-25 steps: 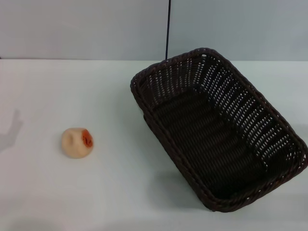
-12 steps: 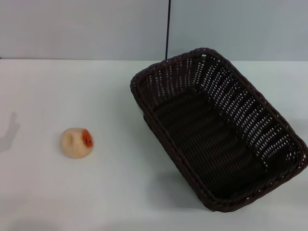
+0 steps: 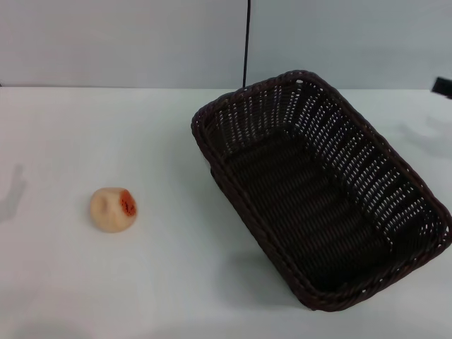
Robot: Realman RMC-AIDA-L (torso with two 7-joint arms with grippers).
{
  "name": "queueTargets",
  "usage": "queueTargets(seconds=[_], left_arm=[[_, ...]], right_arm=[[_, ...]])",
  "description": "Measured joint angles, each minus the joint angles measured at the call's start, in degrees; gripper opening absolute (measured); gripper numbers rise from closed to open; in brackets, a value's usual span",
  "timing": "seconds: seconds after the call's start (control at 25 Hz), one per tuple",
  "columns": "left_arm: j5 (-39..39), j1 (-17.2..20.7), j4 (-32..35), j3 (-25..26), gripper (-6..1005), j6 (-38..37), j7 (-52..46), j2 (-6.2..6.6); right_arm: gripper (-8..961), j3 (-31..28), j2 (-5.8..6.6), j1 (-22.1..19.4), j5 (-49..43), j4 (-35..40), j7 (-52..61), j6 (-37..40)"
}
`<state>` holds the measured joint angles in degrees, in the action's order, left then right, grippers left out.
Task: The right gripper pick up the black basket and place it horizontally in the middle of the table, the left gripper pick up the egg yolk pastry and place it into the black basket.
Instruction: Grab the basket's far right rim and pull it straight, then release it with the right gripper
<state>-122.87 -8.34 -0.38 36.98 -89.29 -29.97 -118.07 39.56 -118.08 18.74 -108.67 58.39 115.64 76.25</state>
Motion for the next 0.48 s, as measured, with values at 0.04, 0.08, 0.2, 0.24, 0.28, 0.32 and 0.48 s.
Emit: queueTargets(seconds=[0.04,0.08,0.2,0.24,0.28,0.32,0.48], left_arm=[[0.1,0.1,0.0,0.0,812,0.0,0.0,-0.04],[0.1,0.3,0.1,0.1,811,0.0,0.0,-0.13],[0.2,0.5,0.1,0.1,809,0.0,0.0,-0.20],[0.2,0.5,0.1,0.2,809,0.0,0.0,-0.22],[0.3,0.6,0.1,0.2,808,0.0,0.0,-0.23],[0.3,0.6,0.1,0.2,807,0.0,0.0,-0.23],[0.3,0.6,0.0,0.3,805,0.1,0.0,-0.24]], right_arm=[[799,0.0,0.00,1.6,-5.2,2.7,4.4,1.3],[799,0.0,0.13,4.7,-13.9,6.9,12.0,4.6],[798,0.0,0.66,7.8,-21.3,10.3,18.0,8.7],[798,0.0,0.92,9.1,-23.9,11.7,20.0,10.8],[798,0.0,1.26,10.4,-26.1,12.9,21.9,13.1],[798,0.0,1.55,11.6,-27.7,13.8,23.4,15.2],[797,0.8,2.71,16.2,-31.2,15.1,28.1,21.8]])
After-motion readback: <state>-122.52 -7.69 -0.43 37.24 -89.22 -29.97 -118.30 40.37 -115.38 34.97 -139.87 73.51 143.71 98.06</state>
